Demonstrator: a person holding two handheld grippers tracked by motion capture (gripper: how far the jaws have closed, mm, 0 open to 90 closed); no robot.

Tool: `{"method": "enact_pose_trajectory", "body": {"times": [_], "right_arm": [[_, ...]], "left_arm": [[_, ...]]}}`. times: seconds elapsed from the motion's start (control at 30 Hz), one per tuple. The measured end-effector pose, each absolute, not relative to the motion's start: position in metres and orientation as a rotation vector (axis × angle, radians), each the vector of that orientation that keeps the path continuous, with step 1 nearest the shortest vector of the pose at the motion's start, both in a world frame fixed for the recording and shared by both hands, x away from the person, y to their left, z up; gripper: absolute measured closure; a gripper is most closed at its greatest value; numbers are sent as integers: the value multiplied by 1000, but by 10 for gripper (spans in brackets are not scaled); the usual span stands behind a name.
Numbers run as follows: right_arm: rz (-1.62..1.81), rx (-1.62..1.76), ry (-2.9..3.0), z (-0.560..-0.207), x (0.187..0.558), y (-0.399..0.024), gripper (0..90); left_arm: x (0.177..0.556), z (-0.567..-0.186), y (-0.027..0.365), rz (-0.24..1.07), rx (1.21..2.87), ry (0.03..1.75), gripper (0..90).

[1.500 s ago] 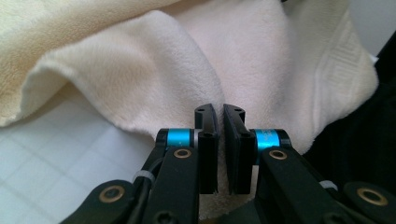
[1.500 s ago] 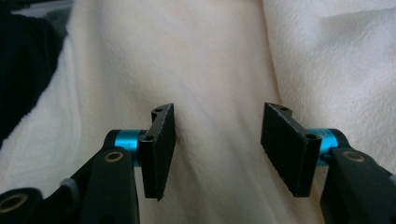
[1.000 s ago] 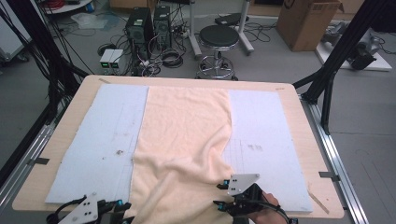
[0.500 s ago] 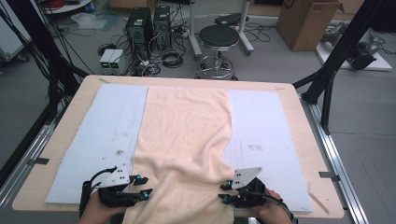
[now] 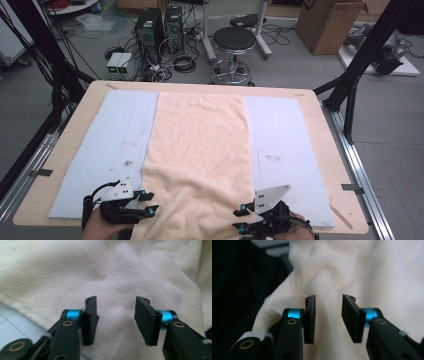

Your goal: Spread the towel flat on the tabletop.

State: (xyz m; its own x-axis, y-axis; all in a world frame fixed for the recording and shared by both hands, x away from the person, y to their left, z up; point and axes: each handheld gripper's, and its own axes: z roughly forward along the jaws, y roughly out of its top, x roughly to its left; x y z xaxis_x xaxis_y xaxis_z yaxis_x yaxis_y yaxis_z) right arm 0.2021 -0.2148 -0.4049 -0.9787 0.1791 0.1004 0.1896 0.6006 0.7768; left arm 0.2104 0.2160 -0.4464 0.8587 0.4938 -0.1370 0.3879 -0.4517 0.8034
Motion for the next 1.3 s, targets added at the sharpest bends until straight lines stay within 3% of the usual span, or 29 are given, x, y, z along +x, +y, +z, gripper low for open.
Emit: {"method": "enact_pose_trajectory", "body": {"times": [0.2, 0.53, 0.6, 0.73, 0.83, 0.93, 1.07, 1.13, 1.23, 1.3], "right_arm": [[-1278, -403, -2857, -411, 219, -224, 618], [-1221, -176, -2868, -425, 219, -177, 550], [-1203, -141, -2886, -428, 220, -164, 557], [-1132, -73, -2951, -436, 218, -146, 661], [-1140, -83, -2938, -435, 219, -145, 774], [-1146, -73, -2936, -435, 215, -145, 824], [-1130, -4, -2875, -435, 208, -142, 823], [-1163, 0, -2828, -434, 208, -141, 742], [-1235, -57, -2837, -426, 211, -144, 672], [-1276, -136, -2851, -422, 219, -147, 653]], "left_arm": [[206, -446, 217, 117, 2095, 609, 490], [193, -447, 211, 67, 2166, 480, 490], [193, -446, 210, 107, 2170, 491, 564], [197, -446, 217, 136, 2173, 510, 811], [195, -445, 221, 142, 2175, 519, 880], [191, -444, 227, 139, 2179, 518, 886], [183, -443, 237, 112, 2169, 522, 885], [182, -441, 240, 88, 2147, 517, 890], [187, -438, 237, 79, 2089, 536, 725], [192, -436, 230, 96, 2068, 544, 669]]}}
